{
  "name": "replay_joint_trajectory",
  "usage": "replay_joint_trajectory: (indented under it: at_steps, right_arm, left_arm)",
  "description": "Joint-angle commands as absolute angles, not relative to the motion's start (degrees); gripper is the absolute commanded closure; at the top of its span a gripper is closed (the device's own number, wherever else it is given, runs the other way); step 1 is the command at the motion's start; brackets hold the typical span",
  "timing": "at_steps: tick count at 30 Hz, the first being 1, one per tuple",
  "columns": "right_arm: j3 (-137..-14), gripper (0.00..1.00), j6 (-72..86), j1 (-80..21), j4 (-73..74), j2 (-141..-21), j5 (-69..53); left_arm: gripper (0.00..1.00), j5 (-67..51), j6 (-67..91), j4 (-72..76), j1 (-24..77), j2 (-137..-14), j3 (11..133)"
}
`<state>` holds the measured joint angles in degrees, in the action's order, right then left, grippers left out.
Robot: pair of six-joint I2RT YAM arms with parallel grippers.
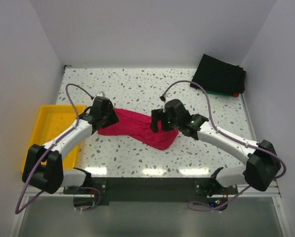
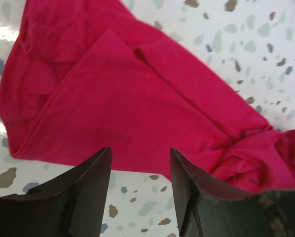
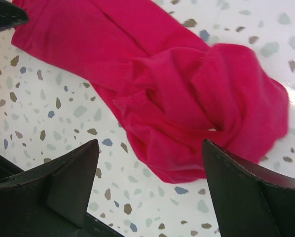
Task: Fold and stack the t-shirts
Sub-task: Flatten the tshirt out
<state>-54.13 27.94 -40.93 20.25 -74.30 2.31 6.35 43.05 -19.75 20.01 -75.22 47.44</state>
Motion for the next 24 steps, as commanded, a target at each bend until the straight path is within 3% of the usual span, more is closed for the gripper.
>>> replay_joint_trajectory:
  at_steps: [1, 9, 17, 21, 23, 24]
  right_arm:
    - [-59.84, 0.14, 26.11, -47.19, 17.93, -79.44, 10.45]
    - [-67.67, 0.17, 22.68, -52.56, 17.32, -96.13, 15.38]
    - [-68.82, 0.21, 22.15, -52.47, 16.52, -102.04, 16.26]
    - [-67.85, 0.36, 23.11, -52.56, 16.61, -102.31, 16.69]
    - [-67.07, 0.52, 23.91, -52.56, 18.27, -100.82, 18.10]
    - [-66.80, 0.59, 24.08, -52.47, 18.98, -100.03, 19.50]
  left_arm:
    - [0.46, 9.40, 44.47, -20.48, 18.81, -74.62, 45.53]
    - [0.45, 15.19, 45.17, -20.65, 18.63, -78.22, 44.82]
    - [0.42, 17.75, 46.49, -19.60, 18.54, -84.98, 44.65]
    - [0.47, 18.54, 47.11, -19.16, 18.54, -86.39, 44.56]
    - [0.57, 18.72, 47.02, -19.16, 18.54, -86.66, 44.65]
    - [0.70, 18.81, 46.93, -19.16, 18.54, -86.75, 44.65]
